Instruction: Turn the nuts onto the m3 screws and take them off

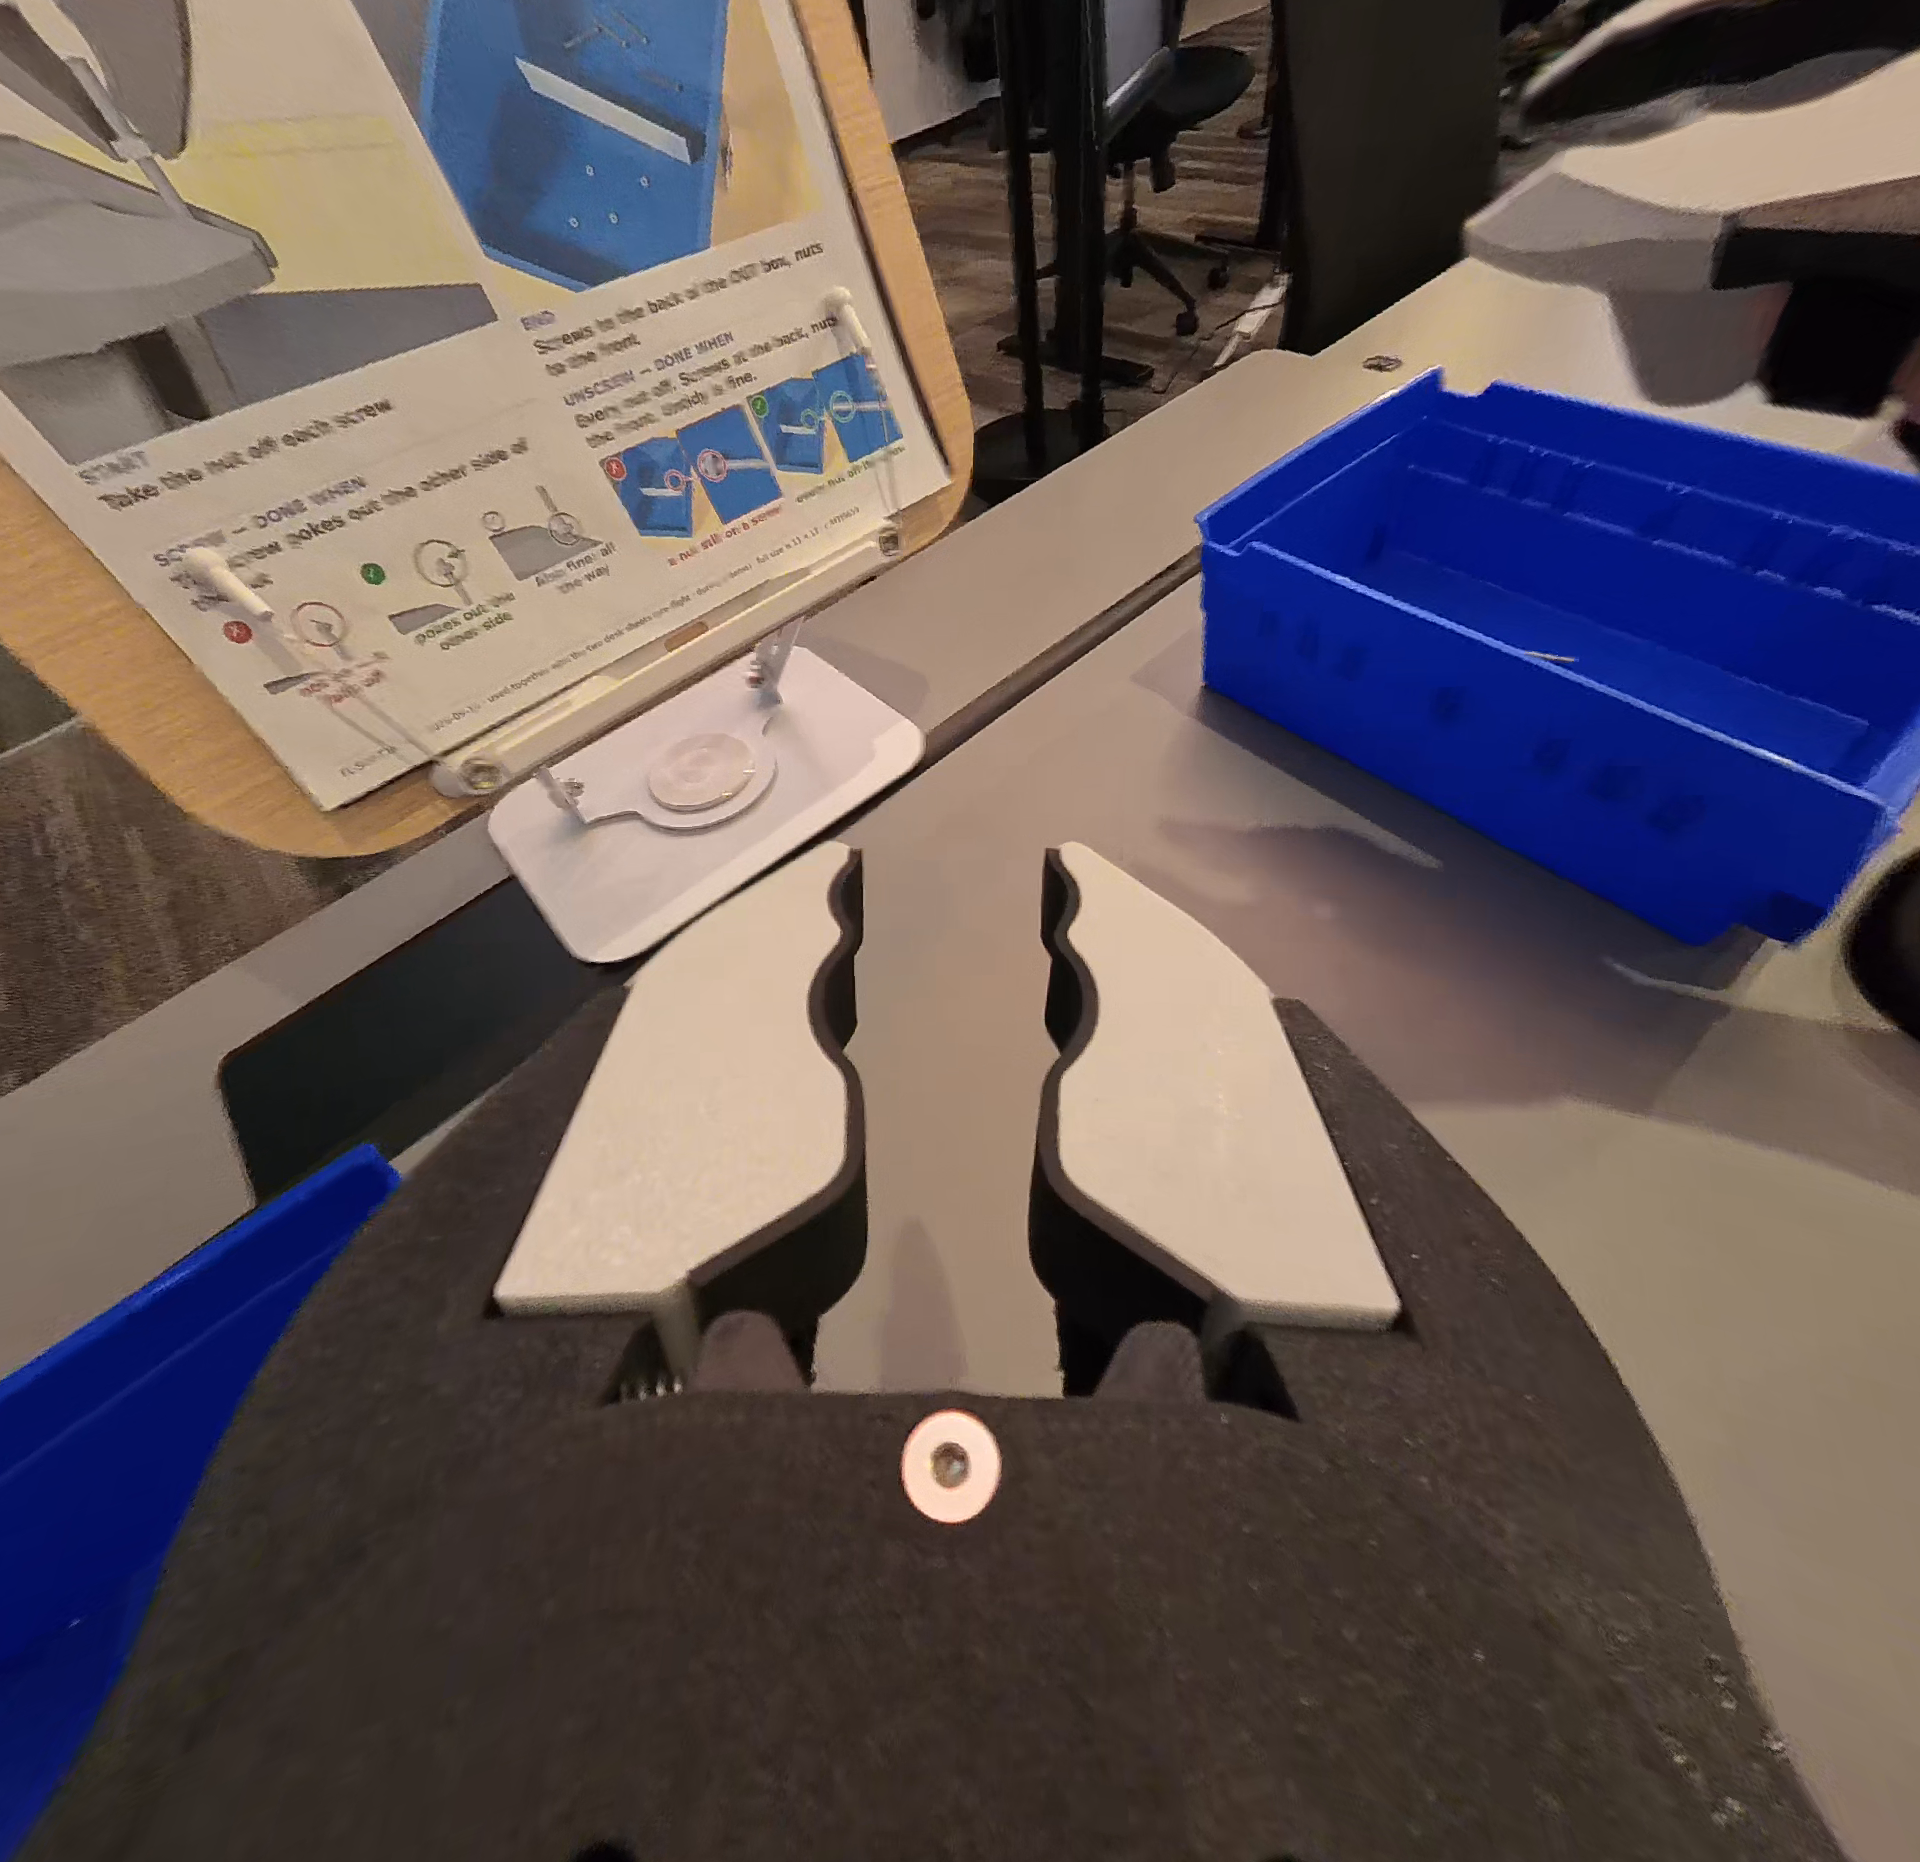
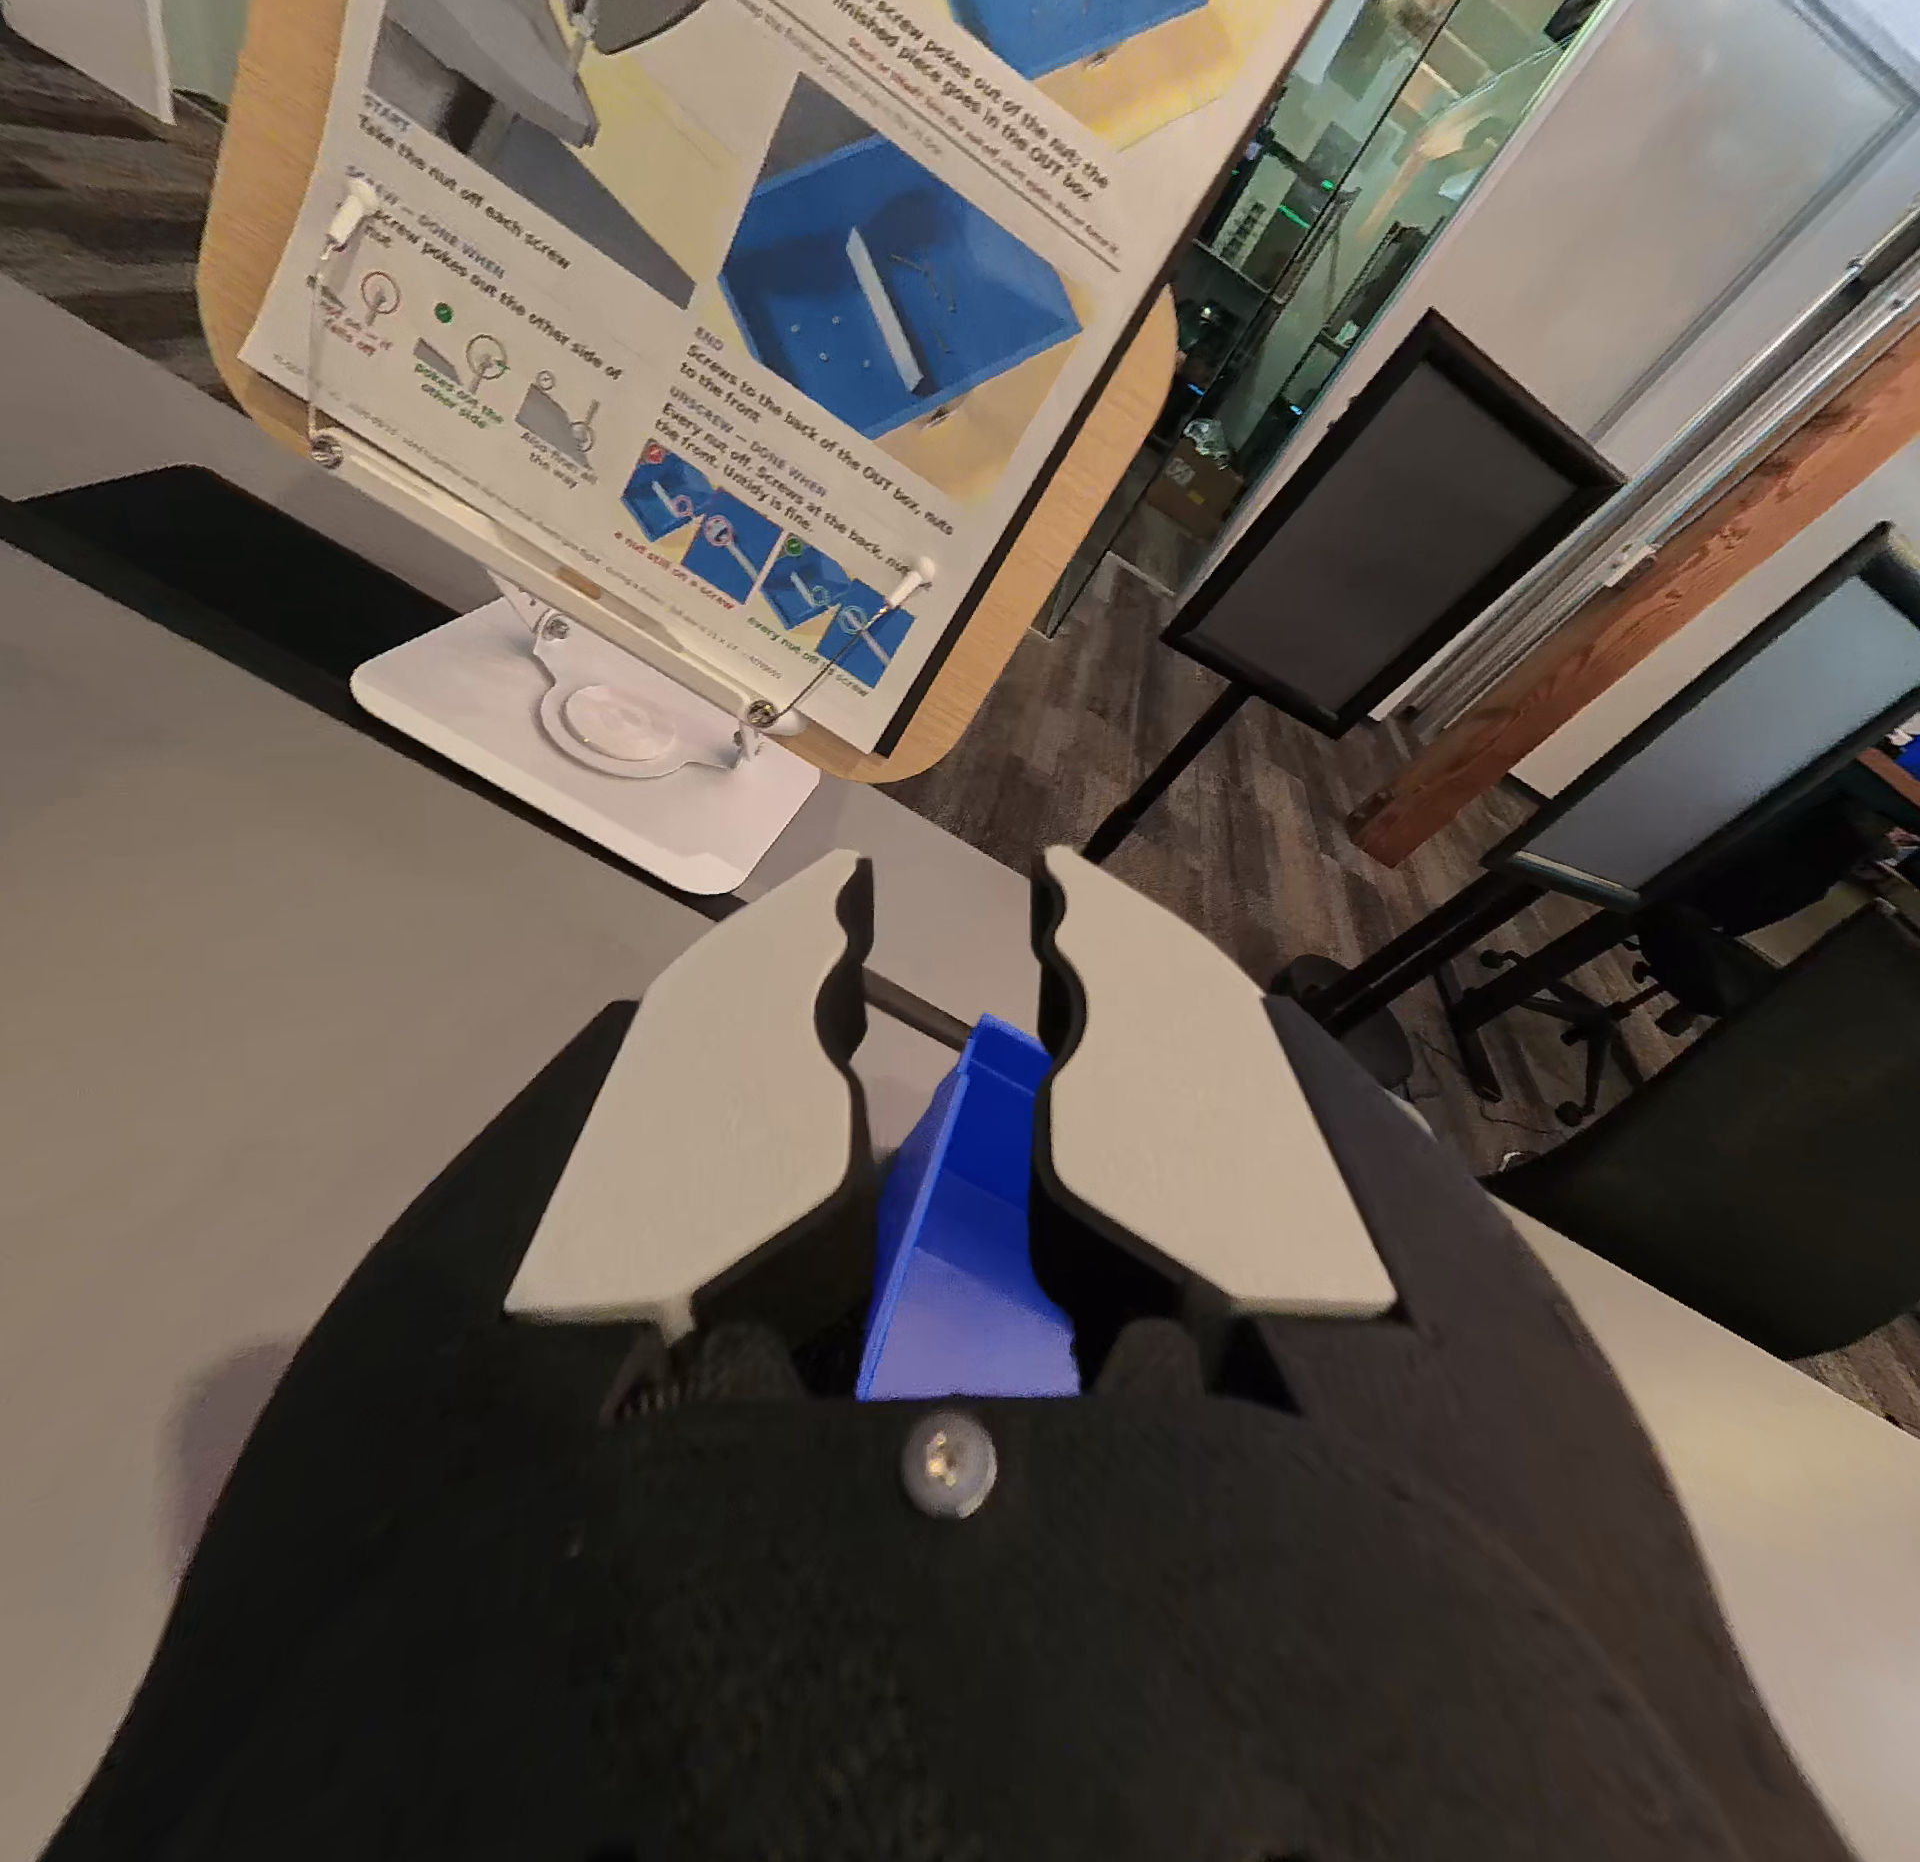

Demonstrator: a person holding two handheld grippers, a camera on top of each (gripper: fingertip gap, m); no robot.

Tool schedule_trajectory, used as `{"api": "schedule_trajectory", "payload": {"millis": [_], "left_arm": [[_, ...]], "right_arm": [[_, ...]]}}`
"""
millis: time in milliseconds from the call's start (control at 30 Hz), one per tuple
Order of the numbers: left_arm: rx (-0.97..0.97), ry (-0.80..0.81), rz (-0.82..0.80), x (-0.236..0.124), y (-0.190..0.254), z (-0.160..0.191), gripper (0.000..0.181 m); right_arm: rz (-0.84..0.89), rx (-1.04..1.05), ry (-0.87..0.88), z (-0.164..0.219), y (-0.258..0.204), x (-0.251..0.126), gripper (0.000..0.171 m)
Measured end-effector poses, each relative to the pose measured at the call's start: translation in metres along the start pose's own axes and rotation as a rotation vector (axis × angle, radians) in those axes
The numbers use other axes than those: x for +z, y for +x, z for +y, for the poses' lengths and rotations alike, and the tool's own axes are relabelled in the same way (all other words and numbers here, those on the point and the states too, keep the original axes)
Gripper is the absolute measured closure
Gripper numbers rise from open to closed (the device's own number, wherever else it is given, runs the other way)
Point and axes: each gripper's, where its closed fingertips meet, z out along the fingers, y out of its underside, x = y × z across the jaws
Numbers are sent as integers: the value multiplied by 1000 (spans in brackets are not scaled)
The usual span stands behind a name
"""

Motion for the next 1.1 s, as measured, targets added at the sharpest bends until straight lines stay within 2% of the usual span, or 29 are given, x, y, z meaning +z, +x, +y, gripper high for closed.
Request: {"api": "schedule_trajectory", "payload": {"millis": [200,333,900,1000,1100], "left_arm": [[114,-108,-296,7,-25,-6,149],[198,-133,-422,0,-33,-6,159],[173,-147,-457,-23,-36,-9,155],[184,-226,-492,-41,-55,3,149],[214,-334,-615,-94,-111,22,140]], "right_arm": [[-44,-10,-27,4,-13,-1,140],[-52,-10,-48,7,-15,-3,138],[-61,47,-102,29,3,-14,134],[-58,21,-148,39,22,-14,130],[-47,2,-238,58,63,-13,123]]}}
